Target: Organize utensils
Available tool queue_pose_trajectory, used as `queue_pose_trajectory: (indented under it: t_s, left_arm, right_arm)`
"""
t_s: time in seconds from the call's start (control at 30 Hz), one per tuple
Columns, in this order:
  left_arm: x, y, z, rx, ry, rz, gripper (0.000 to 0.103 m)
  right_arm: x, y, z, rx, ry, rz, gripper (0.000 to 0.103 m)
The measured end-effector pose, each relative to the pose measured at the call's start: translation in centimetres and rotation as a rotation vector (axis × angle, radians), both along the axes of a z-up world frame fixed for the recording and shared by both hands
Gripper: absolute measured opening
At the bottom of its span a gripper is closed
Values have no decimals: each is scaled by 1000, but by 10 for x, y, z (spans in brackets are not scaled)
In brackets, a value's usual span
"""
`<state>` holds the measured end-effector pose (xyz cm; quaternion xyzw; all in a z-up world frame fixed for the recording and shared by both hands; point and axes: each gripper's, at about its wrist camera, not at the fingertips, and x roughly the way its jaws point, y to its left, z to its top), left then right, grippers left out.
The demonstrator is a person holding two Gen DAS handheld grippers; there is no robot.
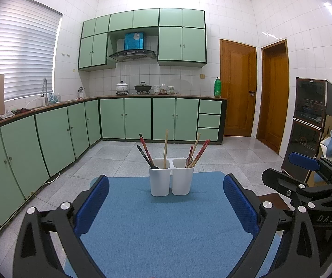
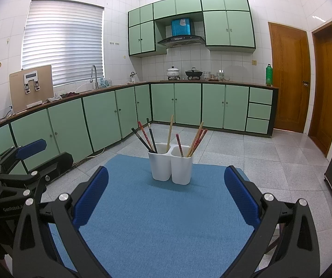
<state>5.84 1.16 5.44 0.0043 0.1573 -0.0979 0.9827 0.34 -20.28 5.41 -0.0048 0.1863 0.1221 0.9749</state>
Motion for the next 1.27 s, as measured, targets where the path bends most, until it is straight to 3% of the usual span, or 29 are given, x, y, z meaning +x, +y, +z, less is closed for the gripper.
queue_pose_trajectory:
  t_s: [1.27]
  left_arm:
    - [1, 6, 5, -11, 12, -11, 97]
  right_arm:
    - [2, 1, -6, 1, 8, -4, 97]
